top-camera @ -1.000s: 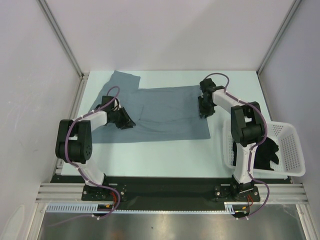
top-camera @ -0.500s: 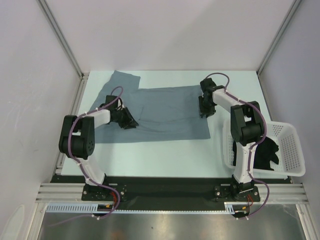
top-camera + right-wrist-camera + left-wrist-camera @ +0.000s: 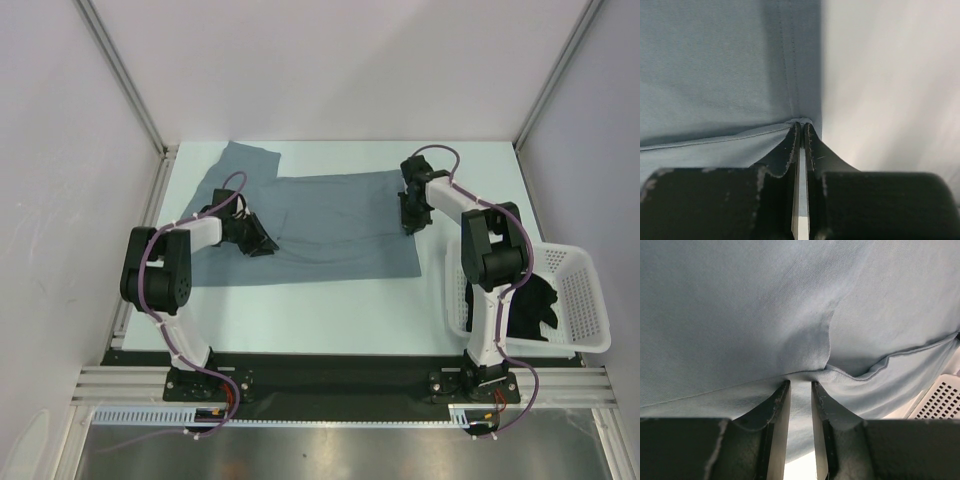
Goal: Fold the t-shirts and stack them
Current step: Fold the tshirt
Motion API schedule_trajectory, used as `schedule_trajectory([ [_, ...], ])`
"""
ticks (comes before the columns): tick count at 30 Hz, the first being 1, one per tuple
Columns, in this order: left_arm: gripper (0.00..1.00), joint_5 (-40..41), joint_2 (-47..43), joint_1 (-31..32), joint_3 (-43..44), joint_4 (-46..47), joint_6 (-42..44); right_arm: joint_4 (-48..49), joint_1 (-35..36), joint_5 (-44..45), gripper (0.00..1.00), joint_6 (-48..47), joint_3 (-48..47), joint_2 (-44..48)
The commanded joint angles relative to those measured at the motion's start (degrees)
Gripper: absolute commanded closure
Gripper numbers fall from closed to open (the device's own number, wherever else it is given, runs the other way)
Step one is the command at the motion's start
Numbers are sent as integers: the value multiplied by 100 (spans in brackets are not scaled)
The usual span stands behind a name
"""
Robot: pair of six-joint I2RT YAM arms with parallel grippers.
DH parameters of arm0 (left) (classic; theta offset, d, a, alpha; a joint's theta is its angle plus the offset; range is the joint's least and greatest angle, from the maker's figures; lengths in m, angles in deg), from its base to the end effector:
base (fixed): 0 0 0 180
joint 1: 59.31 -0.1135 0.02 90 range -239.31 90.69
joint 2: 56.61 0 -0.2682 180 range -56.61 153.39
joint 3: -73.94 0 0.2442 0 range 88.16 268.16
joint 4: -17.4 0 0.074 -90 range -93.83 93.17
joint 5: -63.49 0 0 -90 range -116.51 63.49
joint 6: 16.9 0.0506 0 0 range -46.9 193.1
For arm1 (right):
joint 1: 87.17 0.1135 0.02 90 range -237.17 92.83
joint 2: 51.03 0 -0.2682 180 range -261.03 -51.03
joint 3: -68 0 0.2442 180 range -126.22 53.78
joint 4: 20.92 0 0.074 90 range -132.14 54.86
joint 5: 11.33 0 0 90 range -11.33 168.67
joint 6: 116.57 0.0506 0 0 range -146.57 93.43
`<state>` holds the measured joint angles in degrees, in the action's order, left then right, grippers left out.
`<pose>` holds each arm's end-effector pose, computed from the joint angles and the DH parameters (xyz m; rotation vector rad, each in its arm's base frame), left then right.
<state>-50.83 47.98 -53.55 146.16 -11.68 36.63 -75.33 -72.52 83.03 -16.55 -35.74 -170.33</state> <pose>0.3474 -0.0560 0.1368 -0.5764 2.6622 -0.7960 0.4162 0.1048 0.1650 -0.0938 2.7826 0.0015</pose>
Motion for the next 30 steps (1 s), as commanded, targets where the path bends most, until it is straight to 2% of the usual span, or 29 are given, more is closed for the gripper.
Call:
schedule_trajectory([
  [1,71,225,114,48,89,-62,78,-191,-130,433,100,35,-110,118],
  [12,71,173,35,57,247,-158,105,-183,-138,425,100,220,22,215],
  [14,68,112,-35,66,343,-228,114,-341,-138,530,98,228,-92,110],
  [15,66,103,-97,66,379,-255,131,-376,-138,548,95,228,-119,101],
  [16,62,120,-158,83,414,-316,175,-402,-138,583,83,211,-119,109],
  [19,57,155,-413,153,572,-413,263,-455,-138,618,70,141,-171,162],
  [21,56,138,-501,241,651,-544,289,-770,-138,723,57,158,-504,75],
  [23,56,112,-589,268,608,-563,281,-929,-138,768,49,184,-742,65],
  [28,55,102,-888,268,493,-737,271,-1158,-95,750,37,342,-954,311],
  [30,53,285,-993,268,589,-948,359,-1062,-33,646,36,413,-779,565],
])
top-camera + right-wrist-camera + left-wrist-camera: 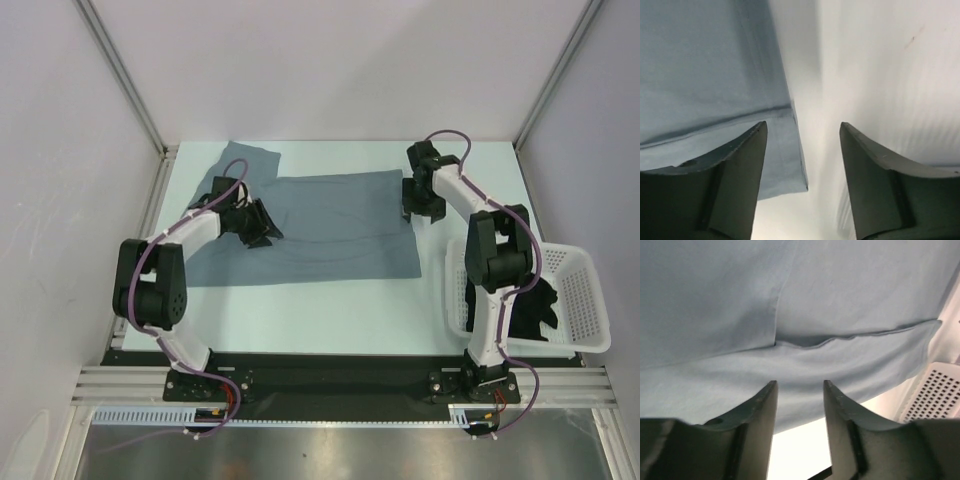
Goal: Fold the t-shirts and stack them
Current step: Fold the tshirt
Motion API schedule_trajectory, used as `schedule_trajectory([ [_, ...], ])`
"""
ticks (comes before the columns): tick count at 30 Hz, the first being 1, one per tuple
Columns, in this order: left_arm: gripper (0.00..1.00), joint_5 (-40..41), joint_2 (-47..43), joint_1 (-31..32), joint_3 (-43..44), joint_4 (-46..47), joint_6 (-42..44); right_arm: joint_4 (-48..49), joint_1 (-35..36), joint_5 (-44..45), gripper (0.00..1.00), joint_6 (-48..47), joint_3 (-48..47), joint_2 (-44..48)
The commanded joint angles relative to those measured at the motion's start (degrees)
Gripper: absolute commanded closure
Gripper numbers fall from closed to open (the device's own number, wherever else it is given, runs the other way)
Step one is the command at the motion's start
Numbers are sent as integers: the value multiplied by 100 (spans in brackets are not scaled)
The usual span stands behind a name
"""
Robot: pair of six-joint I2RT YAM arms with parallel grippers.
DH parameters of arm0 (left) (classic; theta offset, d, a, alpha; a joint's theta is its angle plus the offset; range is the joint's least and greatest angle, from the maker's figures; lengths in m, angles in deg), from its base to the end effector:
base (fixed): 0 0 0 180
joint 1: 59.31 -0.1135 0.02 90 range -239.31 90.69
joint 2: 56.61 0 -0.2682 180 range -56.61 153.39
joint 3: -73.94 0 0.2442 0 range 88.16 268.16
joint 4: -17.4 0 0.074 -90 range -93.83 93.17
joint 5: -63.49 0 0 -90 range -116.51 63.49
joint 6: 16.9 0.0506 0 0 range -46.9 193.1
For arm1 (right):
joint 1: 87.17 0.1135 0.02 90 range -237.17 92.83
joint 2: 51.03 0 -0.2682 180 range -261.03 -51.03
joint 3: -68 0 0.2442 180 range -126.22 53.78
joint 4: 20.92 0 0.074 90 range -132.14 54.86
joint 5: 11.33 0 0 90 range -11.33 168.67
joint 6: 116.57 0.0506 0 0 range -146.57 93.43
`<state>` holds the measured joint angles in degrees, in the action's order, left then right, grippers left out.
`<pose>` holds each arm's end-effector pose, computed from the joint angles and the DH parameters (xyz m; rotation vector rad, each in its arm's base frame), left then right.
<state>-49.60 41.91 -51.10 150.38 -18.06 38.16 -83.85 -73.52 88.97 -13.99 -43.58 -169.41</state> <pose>0.3443 -0.0697 0.1852 -0.4597 2.6171 -0.7878 0.4228 0.0934 0.2044 0.0187 2.7546 -0.1300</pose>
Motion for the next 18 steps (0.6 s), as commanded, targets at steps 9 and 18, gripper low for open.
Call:
schedule_trajectory([
  [9,36,674,-1624,-793,-305,-1154,716,510,384,-1126,9,562,1350,1502],
  [18,34,832,-2812,-3290,-1396,-1568,1262,862,454,-968,1,402,2791,2662],
])
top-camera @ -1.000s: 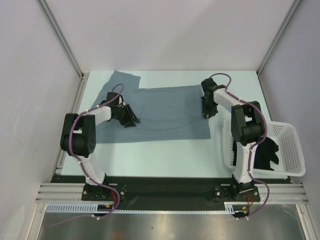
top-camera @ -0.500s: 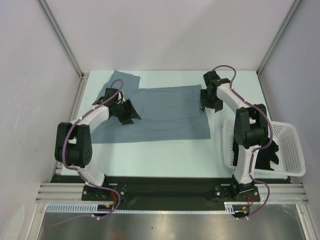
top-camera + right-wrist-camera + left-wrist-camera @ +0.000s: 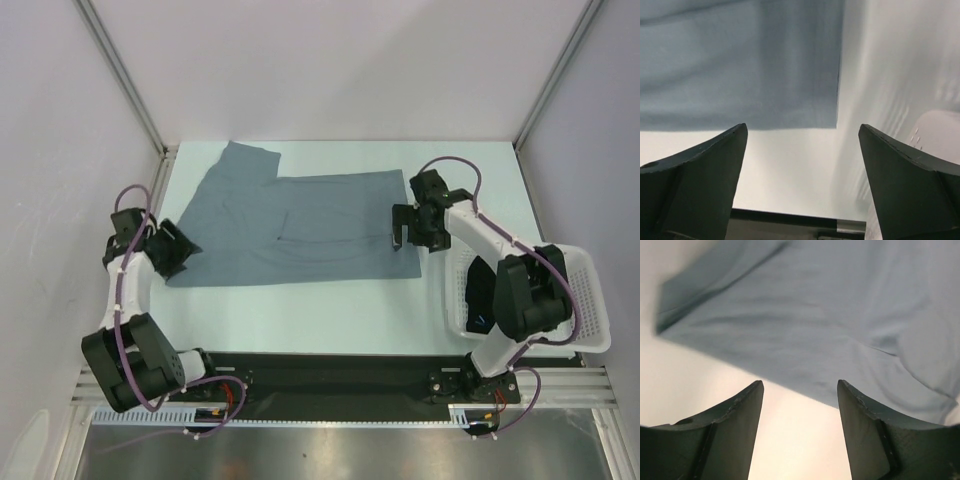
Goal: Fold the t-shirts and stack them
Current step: Fold the tshirt
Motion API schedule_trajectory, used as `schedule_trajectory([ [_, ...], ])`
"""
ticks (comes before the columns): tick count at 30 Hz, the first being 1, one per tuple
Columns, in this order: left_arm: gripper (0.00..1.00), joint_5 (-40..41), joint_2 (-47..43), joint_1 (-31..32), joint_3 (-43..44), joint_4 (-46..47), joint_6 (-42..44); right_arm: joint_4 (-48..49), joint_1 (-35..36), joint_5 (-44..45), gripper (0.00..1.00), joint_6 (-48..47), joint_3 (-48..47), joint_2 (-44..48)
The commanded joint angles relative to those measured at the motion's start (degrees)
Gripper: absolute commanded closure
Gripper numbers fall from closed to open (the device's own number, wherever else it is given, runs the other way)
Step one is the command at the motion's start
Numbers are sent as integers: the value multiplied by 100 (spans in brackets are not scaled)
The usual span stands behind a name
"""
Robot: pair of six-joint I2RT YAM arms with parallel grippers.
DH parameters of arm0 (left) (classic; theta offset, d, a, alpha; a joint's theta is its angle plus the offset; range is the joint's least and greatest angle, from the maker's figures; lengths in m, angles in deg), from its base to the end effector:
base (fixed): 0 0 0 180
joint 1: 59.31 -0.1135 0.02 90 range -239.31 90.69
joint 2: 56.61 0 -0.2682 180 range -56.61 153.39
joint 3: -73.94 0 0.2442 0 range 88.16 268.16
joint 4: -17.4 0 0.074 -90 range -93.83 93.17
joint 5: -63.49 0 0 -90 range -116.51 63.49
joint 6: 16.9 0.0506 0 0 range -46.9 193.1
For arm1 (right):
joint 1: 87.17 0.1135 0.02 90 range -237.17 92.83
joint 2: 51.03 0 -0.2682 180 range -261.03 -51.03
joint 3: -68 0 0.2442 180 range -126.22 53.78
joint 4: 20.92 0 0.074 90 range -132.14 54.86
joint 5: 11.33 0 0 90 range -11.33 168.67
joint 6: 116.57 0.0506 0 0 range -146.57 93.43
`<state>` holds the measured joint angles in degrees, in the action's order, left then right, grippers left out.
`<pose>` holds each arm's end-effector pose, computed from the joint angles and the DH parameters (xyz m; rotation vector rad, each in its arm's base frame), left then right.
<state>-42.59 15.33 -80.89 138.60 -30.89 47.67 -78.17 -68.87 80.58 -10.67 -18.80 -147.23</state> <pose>0.2362 0.0783 0.2364 -0.9058 2.3598 -0.3828 0.3226 0.1049 0.2259 -0.0479 2.7394 0.1228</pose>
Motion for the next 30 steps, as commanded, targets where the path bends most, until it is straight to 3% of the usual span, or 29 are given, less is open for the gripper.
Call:
schedule_trajectory([
  [1,34,122,-198,-381,-279,-189,241,312,-2,-130,3,167,401,505],
  [5,35,87,-146,-759,-543,40,-40,496,-2,-34,17,816,867,839],
  [10,37,271,-137,-1119,-912,311,-559,830,15,704,14,2027,1568,1279],
  [14,37,272,-111,-1190,-1290,664,-700,1173,-2,872,18,2855,2071,1429],
  [20,38,104,311,-1252,-1247,893,-463,1402,507,1267,20,2691,1976,1192],
  [30,37,377,426,-1436,-913,664,-348,1516,744,1118,20,2364,2204,989],
])
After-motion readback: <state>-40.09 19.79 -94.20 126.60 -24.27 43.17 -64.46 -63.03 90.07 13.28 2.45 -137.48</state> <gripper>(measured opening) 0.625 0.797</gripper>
